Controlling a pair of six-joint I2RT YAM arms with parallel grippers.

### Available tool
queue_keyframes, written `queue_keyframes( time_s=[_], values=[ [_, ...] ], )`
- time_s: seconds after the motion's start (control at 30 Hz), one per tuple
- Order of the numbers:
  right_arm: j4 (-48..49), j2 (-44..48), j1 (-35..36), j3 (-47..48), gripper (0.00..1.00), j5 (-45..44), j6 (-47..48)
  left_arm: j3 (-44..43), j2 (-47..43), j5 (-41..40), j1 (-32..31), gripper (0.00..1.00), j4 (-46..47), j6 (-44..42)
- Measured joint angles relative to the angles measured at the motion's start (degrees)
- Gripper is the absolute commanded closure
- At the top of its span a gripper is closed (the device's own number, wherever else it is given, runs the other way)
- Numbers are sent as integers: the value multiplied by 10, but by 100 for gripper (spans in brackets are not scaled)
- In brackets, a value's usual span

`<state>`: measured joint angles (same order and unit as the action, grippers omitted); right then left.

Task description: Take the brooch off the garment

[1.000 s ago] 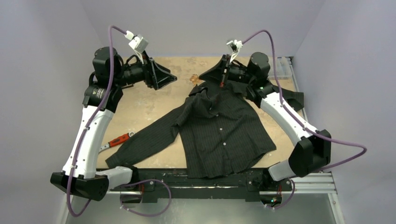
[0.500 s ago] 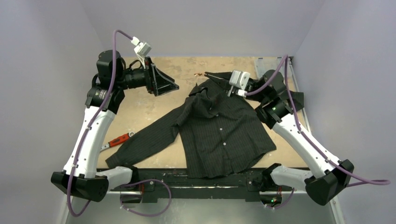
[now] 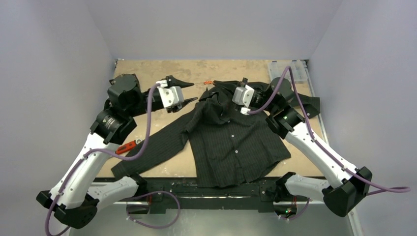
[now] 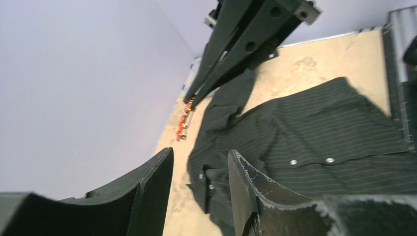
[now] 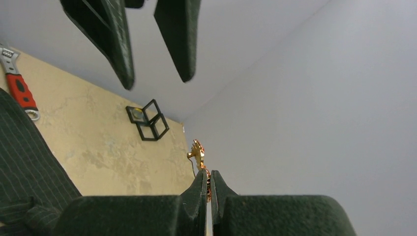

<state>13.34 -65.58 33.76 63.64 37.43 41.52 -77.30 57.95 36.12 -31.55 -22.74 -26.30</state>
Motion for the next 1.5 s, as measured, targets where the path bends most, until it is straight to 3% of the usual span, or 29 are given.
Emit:
queue_keyframes(
  time_s=[0.33,0.6,0.63,0.7,0.8,0.83,1.0,1.13,1.37,1.5],
  values=[
    [-29,8,28,0,100,-1,6,11,50,-82,-57,67,44,-92],
    [-38,12,37,0,100,-9,11,11,71,-109,-75,100,51,-123],
    [-40,12,37,0,93,-10,11,11,72,-110,-75,100,50,-125],
    [-42,12,37,0,53,-11,12,11,73,-111,-76,100,48,-134],
    [-50,12,37,0,12,-16,0,13,73,-117,-76,100,54,-136],
    [-53,12,38,0,8,-20,-4,14,73,-123,-76,100,58,-136],
    [-80,12,38,7,6,-38,-60,59,60,-162,-74,100,113,-158],
    [-128,1,15,51,10,-46,-168,157,26,-182,-71,100,219,-254],
    [-198,-116,-132,210,30,75,-408,304,26,-177,-59,100,408,-474],
    [-184,-181,-142,226,33,182,-556,329,34,-157,-56,100,478,-555]
  ],
)
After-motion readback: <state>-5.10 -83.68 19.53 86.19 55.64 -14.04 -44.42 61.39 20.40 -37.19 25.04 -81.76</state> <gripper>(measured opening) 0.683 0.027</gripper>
